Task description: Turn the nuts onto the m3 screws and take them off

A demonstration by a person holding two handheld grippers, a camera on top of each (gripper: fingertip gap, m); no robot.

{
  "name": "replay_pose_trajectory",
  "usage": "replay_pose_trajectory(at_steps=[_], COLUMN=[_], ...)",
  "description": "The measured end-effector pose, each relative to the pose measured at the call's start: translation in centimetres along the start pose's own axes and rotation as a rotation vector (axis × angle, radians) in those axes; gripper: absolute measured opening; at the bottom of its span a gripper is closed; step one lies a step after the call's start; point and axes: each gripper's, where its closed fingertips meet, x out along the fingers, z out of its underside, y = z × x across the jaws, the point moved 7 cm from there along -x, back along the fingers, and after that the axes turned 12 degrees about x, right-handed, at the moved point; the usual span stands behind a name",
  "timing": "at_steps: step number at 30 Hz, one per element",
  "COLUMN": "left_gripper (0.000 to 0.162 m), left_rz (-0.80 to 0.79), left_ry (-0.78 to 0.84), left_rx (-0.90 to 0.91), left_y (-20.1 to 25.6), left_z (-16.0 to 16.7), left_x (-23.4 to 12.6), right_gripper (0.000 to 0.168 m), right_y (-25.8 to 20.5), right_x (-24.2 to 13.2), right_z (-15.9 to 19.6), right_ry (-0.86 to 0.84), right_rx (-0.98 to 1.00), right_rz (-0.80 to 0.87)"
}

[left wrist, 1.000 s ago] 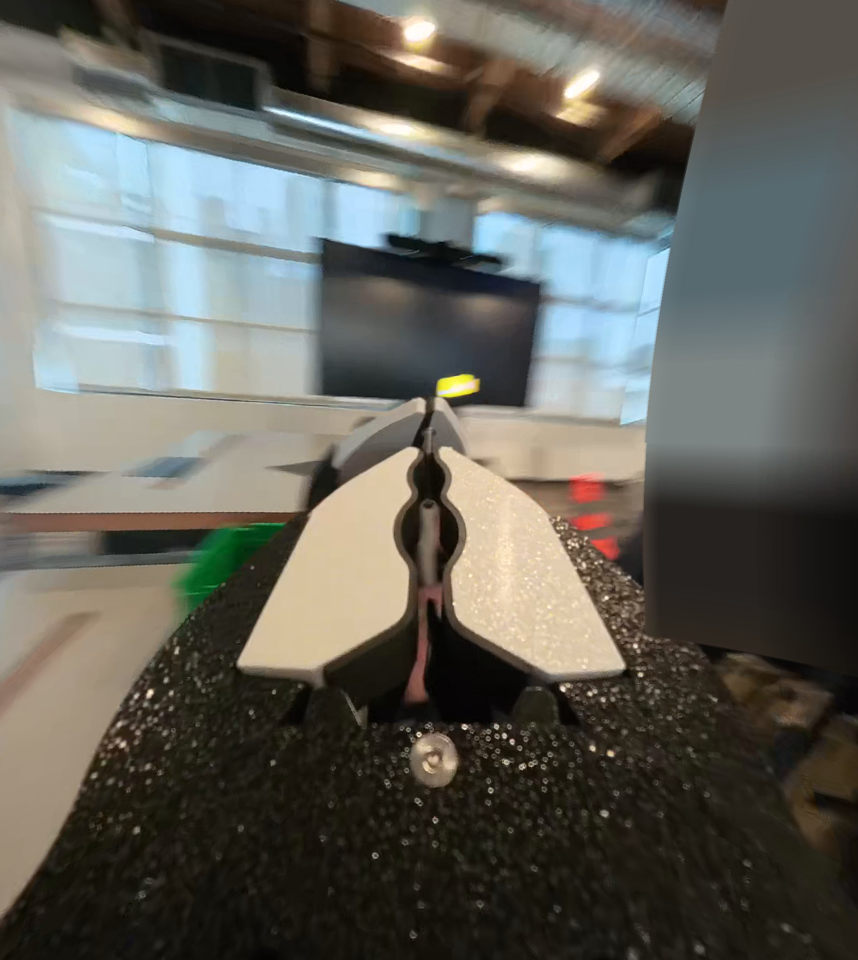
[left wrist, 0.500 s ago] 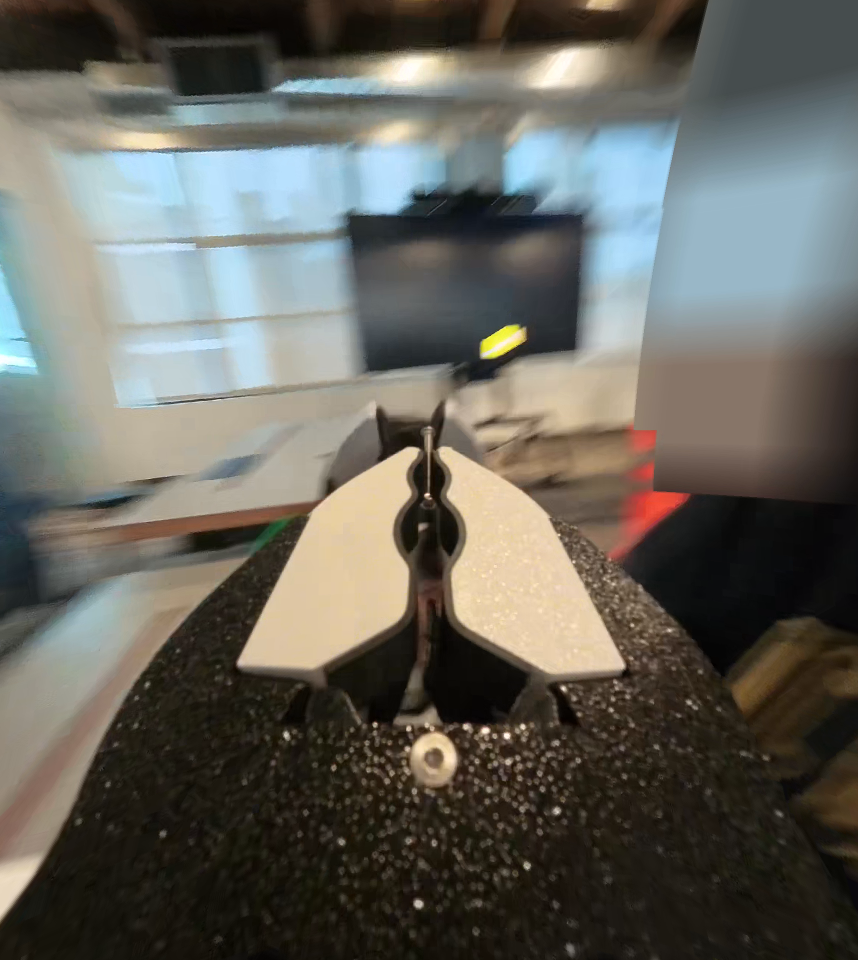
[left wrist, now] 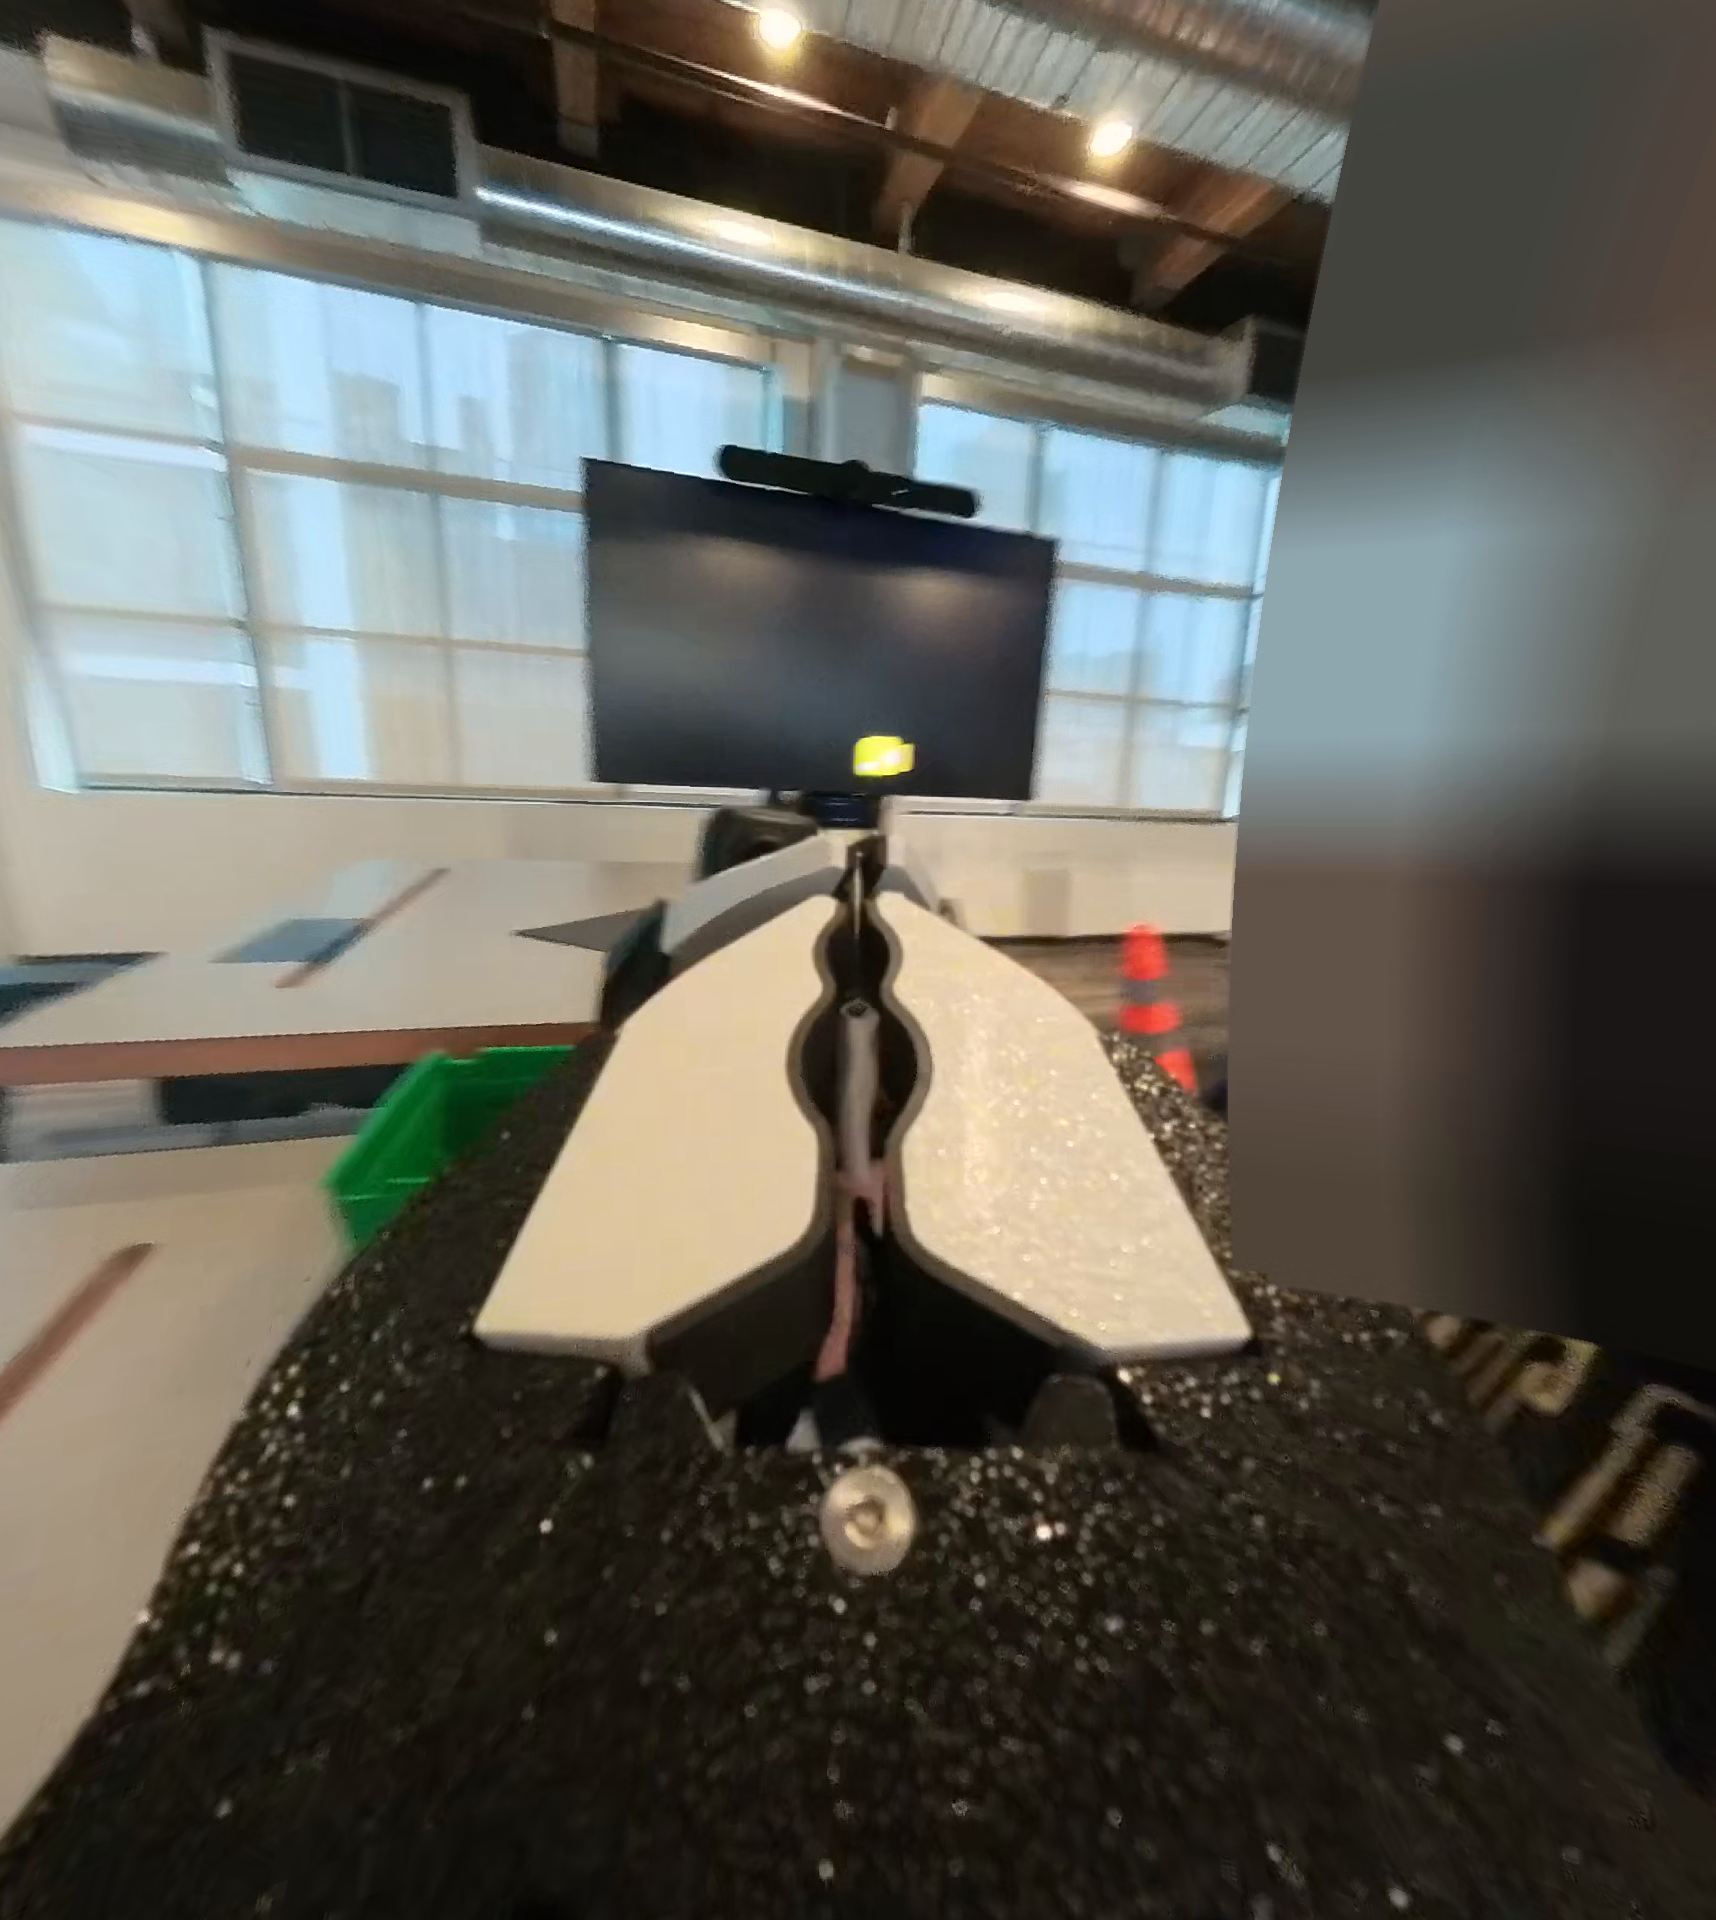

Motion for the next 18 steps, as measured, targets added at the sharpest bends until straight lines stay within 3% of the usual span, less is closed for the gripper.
replay_pose_trajectory(at_steps=[1,4,8,11,13,18], left_gripper=[0.001,0.001,0.000,0.001,0.001,0.001], left_rz=[-0.060,-0.292,-0.601,-0.717,-0.672,-0.388], left_ry=[-0.028,-0.176,-0.489,-0.644,-0.579,-0.267], left_rx=[0.076,0.418,1.042,1.354,1.256,0.654], left_y=[-0.1,-0.1,0.6,0.7,0.7,0.1], left_z=[-0.1,-0.1,0.6,1.5,1.4,0.2], left_x=[-0.2,-0.5,-0.2,0.0,0.1,-0.5], right_gripper=[0.003,0.003,0.003,0.003,0.004,0.029], right_y=[0.2,0.8,1.2,1.1,0.9,0.4], right_x=[0.0,-0.1,-0.1,-0.2,-0.3,-1.1], right_z=[0.1,0.7,1.6,1.9,1.9,0.5], right_ry=[0.014,0.079,0.190,0.233,0.228,0.228], right_rx=[0.014,0.096,0.312,0.402,0.324,0.136], right_rz=[0.050,0.200,0.375,0.467,0.469,0.256])
